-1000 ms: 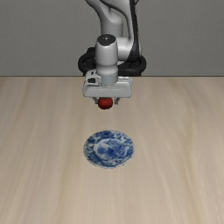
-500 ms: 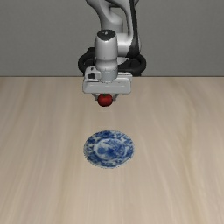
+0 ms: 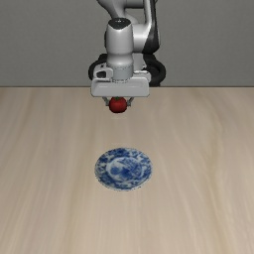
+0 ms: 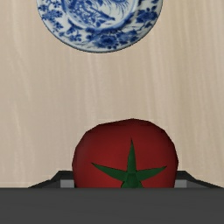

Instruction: Pick the tomato and place it on the plate

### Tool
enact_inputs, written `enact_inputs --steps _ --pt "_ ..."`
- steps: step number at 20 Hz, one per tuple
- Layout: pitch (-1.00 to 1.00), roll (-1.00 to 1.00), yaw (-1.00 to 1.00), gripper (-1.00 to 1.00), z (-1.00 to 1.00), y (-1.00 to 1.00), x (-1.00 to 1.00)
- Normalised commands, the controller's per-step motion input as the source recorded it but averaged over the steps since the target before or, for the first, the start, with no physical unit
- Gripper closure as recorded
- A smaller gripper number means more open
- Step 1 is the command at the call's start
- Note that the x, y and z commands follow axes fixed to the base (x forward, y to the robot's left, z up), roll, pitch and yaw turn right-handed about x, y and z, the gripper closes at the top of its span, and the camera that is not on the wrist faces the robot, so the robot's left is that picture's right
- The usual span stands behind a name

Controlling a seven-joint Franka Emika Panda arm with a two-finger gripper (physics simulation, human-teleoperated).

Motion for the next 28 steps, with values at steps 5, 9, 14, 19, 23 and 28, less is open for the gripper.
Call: enact_inputs --steps 5,9,14,19,23,28 --pt "0.0 0.0 0.0 1.0 0.0 0.0 1.0" --pt "0.0 0.0 0.0 1.0 0.0 0.0 1.0" --pt "0.0 0.0 0.0 1.0 0.0 0.0 1.0" --pt "0.0 0.0 0.0 -1.0 0.0 0.2 0.0" --pt "0.0 0.0 0.0 -1.0 0.0 0.0 0.0" --pt "0.0 0.0 0.0 -1.0 0.0 0.0 0.0"
